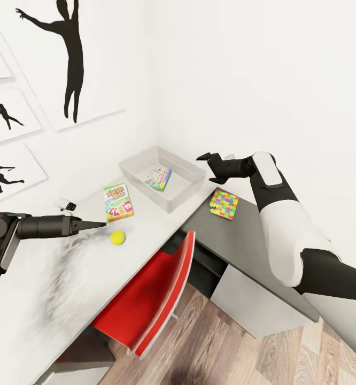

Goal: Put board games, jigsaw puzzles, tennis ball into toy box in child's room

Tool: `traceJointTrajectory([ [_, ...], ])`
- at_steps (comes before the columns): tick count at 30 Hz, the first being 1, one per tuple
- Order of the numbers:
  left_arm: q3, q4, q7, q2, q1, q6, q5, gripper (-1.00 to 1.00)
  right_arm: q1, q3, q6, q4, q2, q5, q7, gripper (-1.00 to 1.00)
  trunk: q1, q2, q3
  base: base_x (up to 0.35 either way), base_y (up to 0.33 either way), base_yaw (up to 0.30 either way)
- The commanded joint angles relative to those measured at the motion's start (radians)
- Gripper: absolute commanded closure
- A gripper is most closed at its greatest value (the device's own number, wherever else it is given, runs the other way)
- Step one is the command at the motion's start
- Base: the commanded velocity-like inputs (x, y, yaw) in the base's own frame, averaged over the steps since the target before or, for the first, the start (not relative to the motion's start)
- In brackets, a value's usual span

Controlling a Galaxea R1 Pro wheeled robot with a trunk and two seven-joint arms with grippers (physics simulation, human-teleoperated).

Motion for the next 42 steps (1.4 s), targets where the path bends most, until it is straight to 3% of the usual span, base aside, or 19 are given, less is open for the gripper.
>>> traceJointTrajectory([
  [1, 0.0, 0.0, -0.004, 0.001, -0.001, 0.011, 0.0, -1.0, -0.001, -0.004, 0.003, -0.001, 0.001, -0.009, -0.01, -1.0, 0.001, -0.002, 0.0, -0.062, 0.03, 0.0],
  [12, -0.001, 0.002, -0.004, 0.0, -0.001, 0.011, 0.001, -1.0, -0.001, 0.045, 0.003, -0.001, 0.0, -0.008, -0.01, -1.0, 0.001, -0.002, 0.018, -0.017, 0.008, 0.0],
  [42, -0.002, 0.022, -0.004, 0.0, 0.002, 0.011, -0.002, -1.0, 0.005, 0.059, 0.003, -0.004, -0.008, -0.008, -0.009, -1.0, 0.001, -0.002, 0.068, 0.0, 0.0, 0.0],
])
